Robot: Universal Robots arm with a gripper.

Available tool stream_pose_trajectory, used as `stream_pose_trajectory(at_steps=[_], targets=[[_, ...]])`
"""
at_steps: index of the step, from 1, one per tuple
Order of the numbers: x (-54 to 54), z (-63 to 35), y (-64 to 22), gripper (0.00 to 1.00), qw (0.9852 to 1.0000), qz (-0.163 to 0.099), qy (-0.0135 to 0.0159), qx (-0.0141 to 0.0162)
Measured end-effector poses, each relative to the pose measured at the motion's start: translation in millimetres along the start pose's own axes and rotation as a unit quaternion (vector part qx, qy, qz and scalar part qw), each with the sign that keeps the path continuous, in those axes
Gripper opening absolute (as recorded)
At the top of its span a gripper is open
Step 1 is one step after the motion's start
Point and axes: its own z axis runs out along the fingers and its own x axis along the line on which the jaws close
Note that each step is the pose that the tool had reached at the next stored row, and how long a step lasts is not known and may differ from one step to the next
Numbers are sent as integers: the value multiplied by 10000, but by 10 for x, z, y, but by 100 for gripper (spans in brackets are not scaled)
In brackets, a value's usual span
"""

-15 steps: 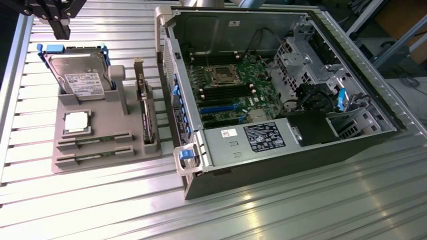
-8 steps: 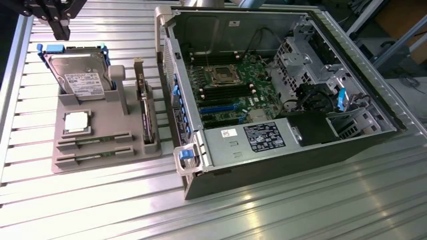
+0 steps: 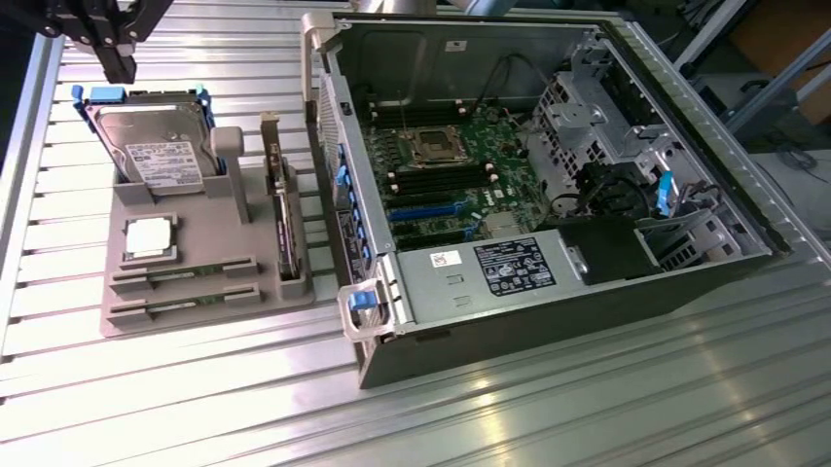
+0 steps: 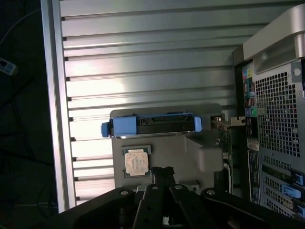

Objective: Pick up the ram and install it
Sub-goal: 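Reach for the ram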

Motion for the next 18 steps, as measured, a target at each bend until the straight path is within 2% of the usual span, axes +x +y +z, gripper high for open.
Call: stream_pose_trajectory(at_steps=[18], targets=[[-7, 3, -97, 11, 10000, 0, -1, 6]])
